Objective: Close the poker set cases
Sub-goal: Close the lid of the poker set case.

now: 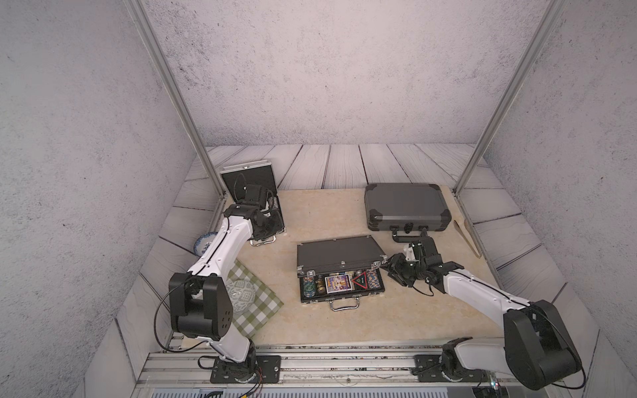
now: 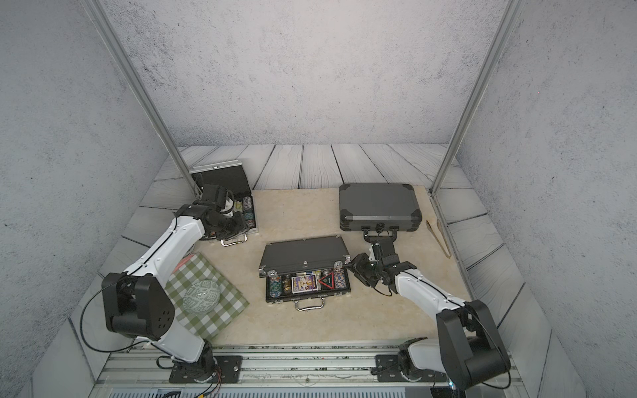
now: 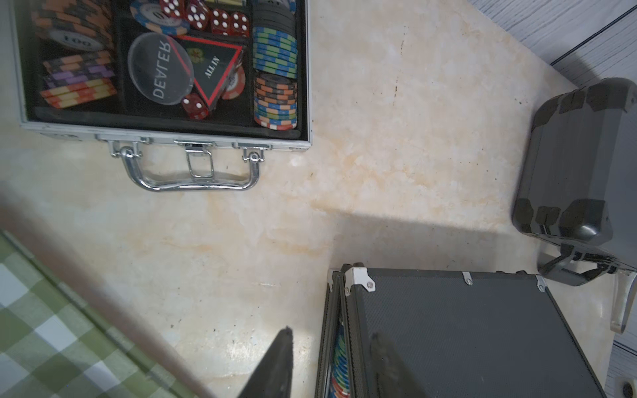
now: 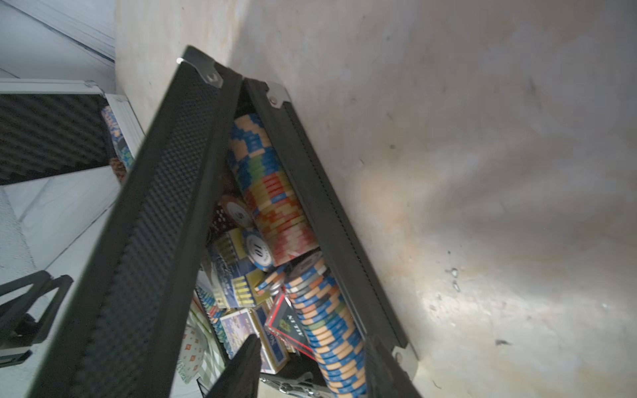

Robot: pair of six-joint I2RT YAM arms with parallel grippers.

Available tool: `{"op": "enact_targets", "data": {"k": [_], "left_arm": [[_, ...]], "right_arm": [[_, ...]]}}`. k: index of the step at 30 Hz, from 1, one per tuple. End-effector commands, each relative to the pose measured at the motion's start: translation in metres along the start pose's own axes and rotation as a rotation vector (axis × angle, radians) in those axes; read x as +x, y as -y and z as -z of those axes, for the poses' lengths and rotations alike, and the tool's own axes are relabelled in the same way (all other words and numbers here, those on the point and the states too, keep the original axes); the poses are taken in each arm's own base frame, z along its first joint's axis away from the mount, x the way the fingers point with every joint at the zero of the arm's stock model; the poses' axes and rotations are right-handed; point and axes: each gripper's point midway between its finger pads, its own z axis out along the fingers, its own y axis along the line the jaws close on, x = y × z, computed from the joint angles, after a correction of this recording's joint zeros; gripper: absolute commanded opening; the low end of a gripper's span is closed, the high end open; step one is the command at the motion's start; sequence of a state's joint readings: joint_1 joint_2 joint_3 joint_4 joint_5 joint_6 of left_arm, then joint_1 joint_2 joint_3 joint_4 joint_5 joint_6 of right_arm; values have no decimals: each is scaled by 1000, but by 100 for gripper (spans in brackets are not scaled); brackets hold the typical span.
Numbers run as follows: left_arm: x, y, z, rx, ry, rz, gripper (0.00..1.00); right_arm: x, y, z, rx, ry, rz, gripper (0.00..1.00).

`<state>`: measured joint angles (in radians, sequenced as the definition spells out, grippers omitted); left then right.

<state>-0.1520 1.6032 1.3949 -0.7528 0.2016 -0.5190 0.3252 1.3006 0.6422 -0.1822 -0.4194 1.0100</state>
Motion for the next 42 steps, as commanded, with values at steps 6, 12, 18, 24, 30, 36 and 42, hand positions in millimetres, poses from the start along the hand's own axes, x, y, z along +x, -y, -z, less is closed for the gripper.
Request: {"op": "enact_targets", "data": {"k": [6,12,18,24,30,36,42], "left_arm": [[35,11,-10,-34,-67,-100,40],[67,21,-18,-34,-118,-166,40],[95,44,-13,14,-156,-254,40],[113,73,-3,61,-174,-345,39],[139,119,-6,117,-211,-461,36],[179,157,-19,135,-265,-581,35],[215,169,-36,120,-329,-662,34]], "right_arm": [[11,14,2,65,-54,155,51],[15,30,1,135,-83,216,51],[19,42,-1,174,-103,239,53],[24,54,0,214,-121,253,54],[29,63,0,238,-140,251,61],[35,72,2,263,-153,249,65],[37,77,6,285,-158,255,66]]}}
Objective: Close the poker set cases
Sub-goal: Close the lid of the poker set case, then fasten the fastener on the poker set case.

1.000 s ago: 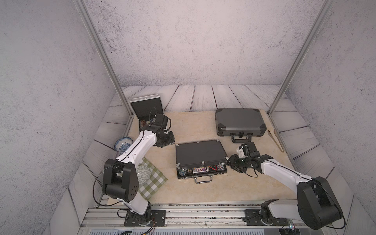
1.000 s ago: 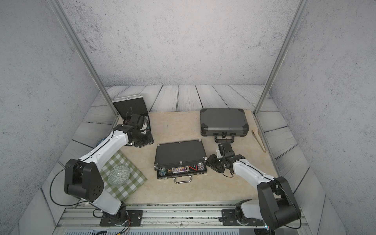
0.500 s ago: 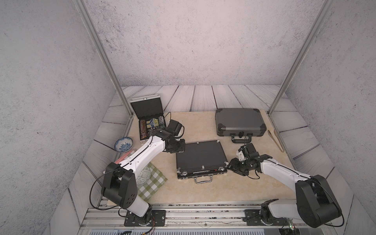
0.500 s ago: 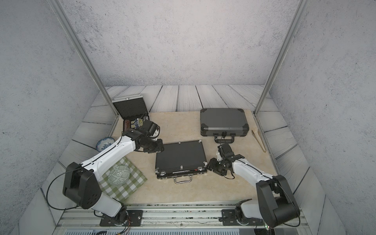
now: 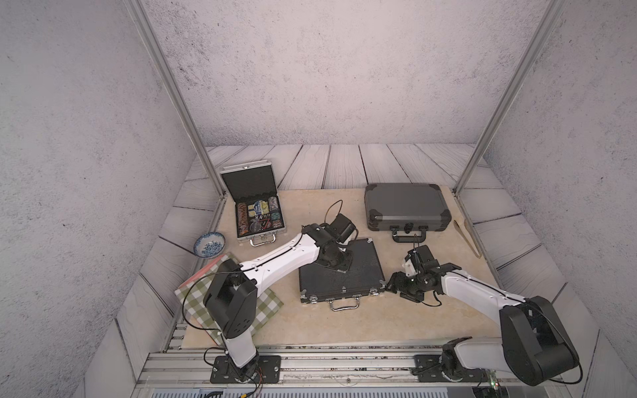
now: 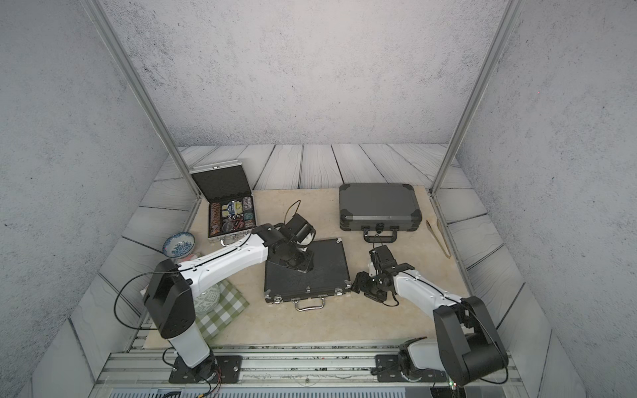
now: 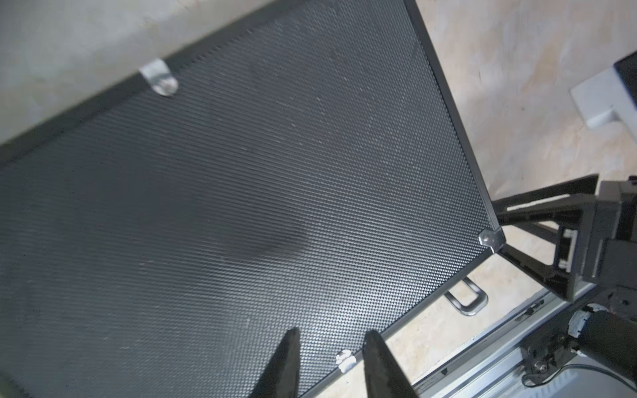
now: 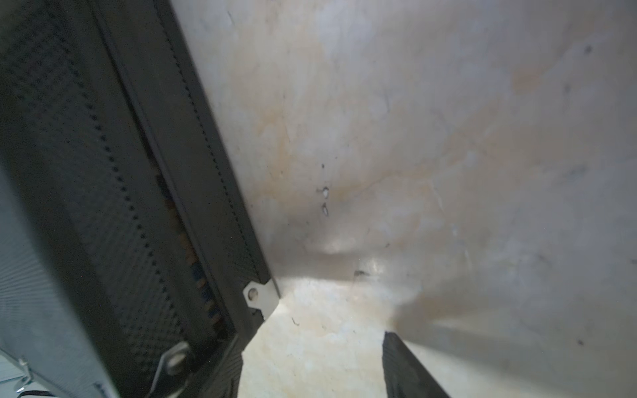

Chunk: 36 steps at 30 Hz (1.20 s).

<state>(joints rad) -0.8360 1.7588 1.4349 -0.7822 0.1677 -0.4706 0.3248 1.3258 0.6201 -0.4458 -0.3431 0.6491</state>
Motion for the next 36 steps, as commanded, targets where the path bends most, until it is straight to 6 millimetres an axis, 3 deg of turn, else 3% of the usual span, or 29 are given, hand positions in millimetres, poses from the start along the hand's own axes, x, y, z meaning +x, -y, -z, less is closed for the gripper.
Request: {"op": "enact_targets", "data": {"k": [1,5,9,13,18,23,28,36], "left_arm": [[5,5,-8,-20,-29,-26,34],[17,5,-22,-38,-68,-36,34],[33,-10,-37,-91,-118,-28,34],[51,-24,-50,-127,-158,-16,33],[59,-29,-58,-133,-178,-4,33],[61,-30,-66,-141,-195,1,33],[67,-33,-73,-143,-213,12,32],[71,-36,-76,-143,-215,22,31]], "right_arm": [[5,8,0,29,-8,10,67],[6,7,0,26,-11,10,68],[9,6,3,22,-18,19,68],[12,3,13,16,-14,35,68],[15,-1,27,4,1,58,69],[12,-24,36,-103,23,23,66],[2,-51,43,-145,50,40,56],[2,-74,29,-145,23,90,42]]}}
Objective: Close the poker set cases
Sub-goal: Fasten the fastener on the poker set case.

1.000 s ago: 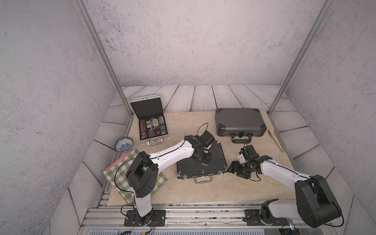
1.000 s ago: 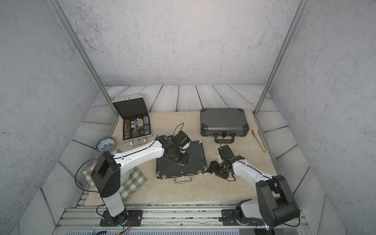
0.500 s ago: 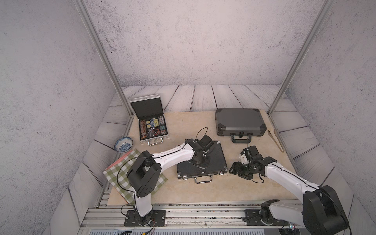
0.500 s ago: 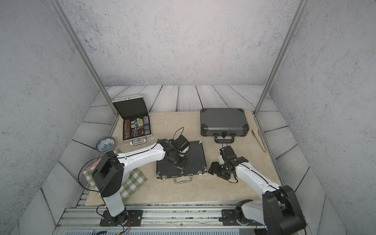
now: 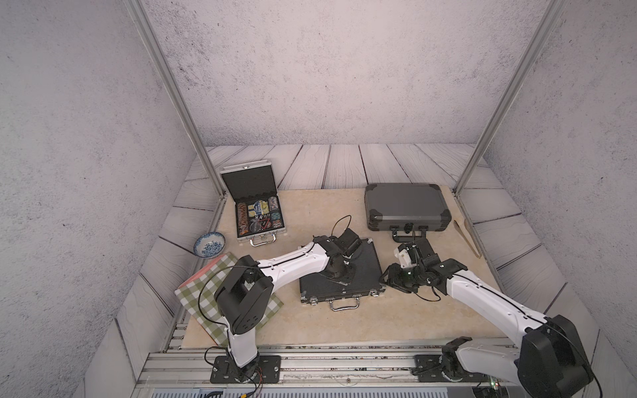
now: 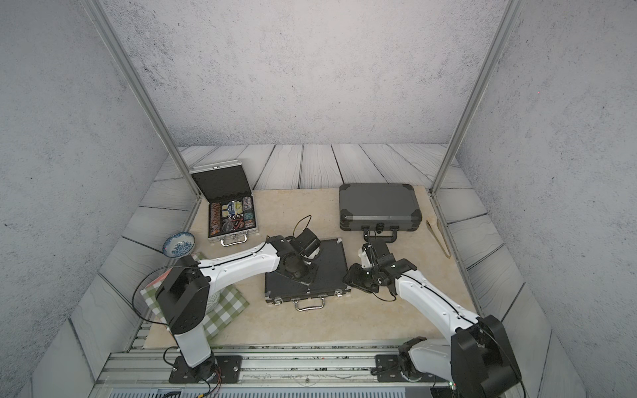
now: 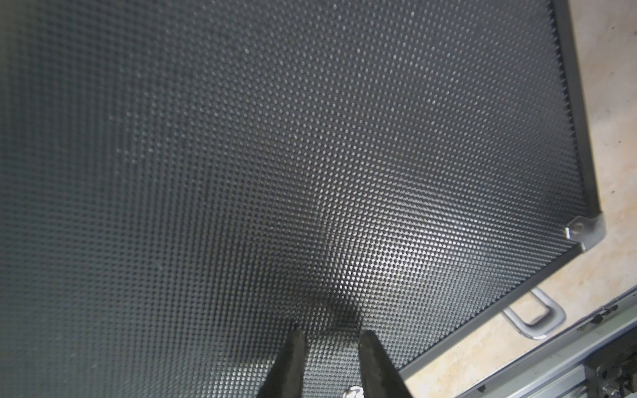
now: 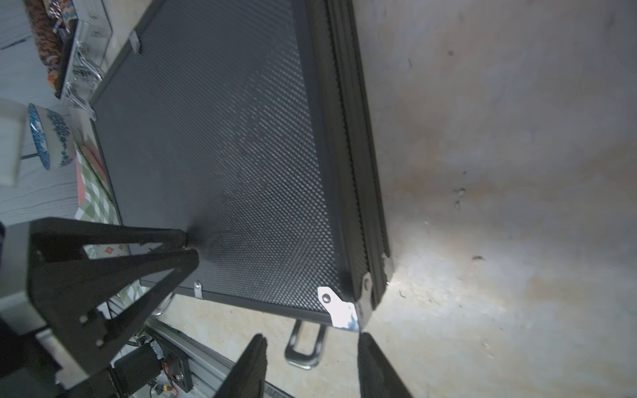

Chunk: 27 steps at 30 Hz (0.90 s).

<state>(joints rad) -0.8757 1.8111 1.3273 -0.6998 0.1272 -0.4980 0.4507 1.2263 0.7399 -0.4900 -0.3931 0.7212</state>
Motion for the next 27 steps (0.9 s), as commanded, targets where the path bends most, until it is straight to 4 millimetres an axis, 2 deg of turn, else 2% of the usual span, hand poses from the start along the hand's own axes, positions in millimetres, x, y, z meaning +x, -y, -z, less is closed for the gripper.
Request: {"op": "enact_targets", "data": {"k": [1,4,8,18,27], "left_arm": [[41,-25,-37,-84,-154,23,31],[41,-29,-36,-94,-148,30,31],[39,-33,-35,-95,-140,44,31],[36,-36,-32,-90,-126,56,31],[35,-40,-27,-89,-118,67,30]], "right_arm": [[3,-3,-9,9,-23,-9,40],[10,-8,-15,6,-43,12,34],[23,-5,-25,18,-67,10,33],[44,23,-47,64,-111,-38,29],[47,43,-72,115,-135,-63,29]]}}
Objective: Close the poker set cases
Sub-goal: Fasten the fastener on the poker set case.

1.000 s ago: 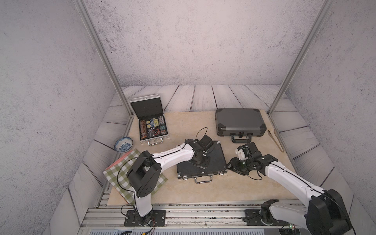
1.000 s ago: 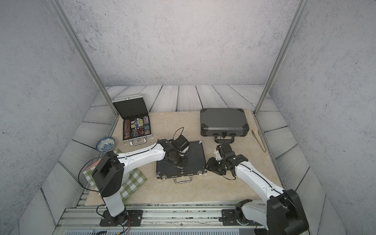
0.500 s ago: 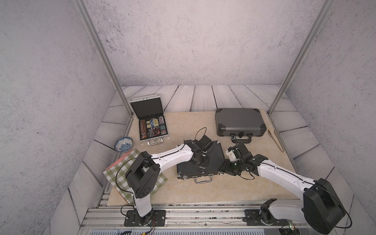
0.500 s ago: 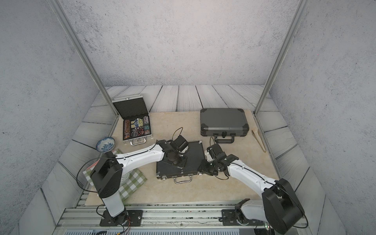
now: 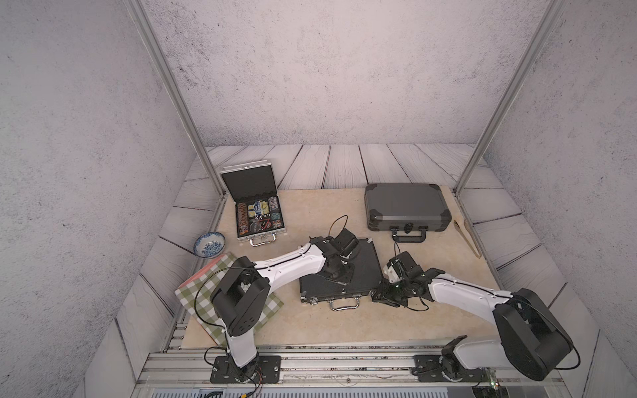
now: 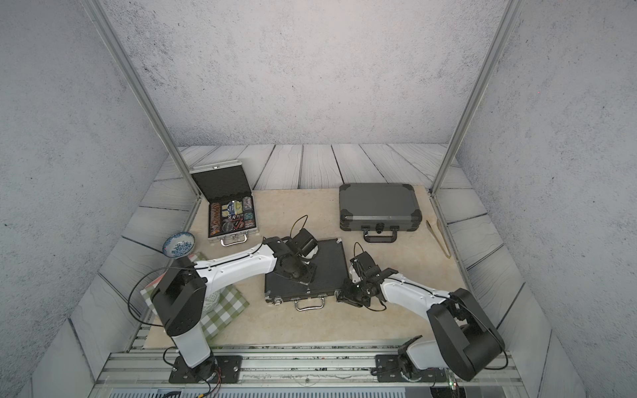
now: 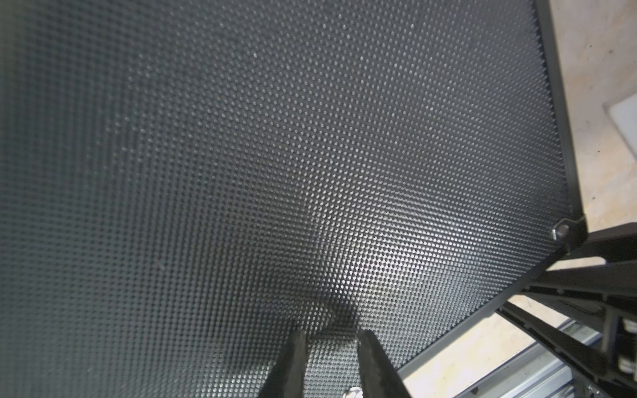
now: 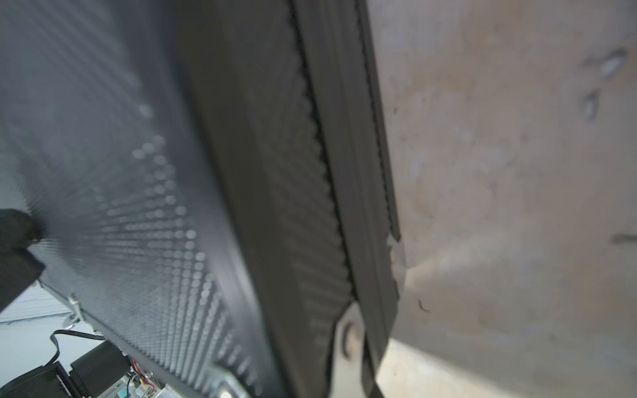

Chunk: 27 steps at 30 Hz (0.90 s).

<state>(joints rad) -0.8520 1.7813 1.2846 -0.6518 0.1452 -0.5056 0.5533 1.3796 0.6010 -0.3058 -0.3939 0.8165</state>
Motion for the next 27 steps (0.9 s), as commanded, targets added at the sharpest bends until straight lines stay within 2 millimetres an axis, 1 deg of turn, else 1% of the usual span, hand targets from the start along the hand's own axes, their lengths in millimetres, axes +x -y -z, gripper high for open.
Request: {"op": "enact_targets", "data": {"k": [1,5,8,11,15,18,20,24,27], "left_arm": [[38,-37,-27,-118,-145,43,31],[38,-39,-26,-114,-141,48,30],[38,-39,-25,-111,-139,51,30],[38,-40,-27,-109,-141,54,30],[37,-41,-29,-105,-142,59,30],[35,-42,-27,-96,-131,69,30],[35,-42,-26,-96,-130,69,30],[34,-43,-25,-95,-129,70,30],[36,-43,-26,-96,-133,70,30]], "right_arm": [[0,20,-18,74,-2,-19,29],[4,31,-24,101,-8,-34,30],[7,26,-21,68,-7,-37,34],[4,12,-5,21,28,-23,42],[-8,-10,23,-20,103,-2,51],[-13,-17,34,-39,144,-2,53],[-13,-17,35,-37,149,-5,53],[-11,-22,30,-84,131,10,37],[-7,-28,26,-129,114,7,31]]}}
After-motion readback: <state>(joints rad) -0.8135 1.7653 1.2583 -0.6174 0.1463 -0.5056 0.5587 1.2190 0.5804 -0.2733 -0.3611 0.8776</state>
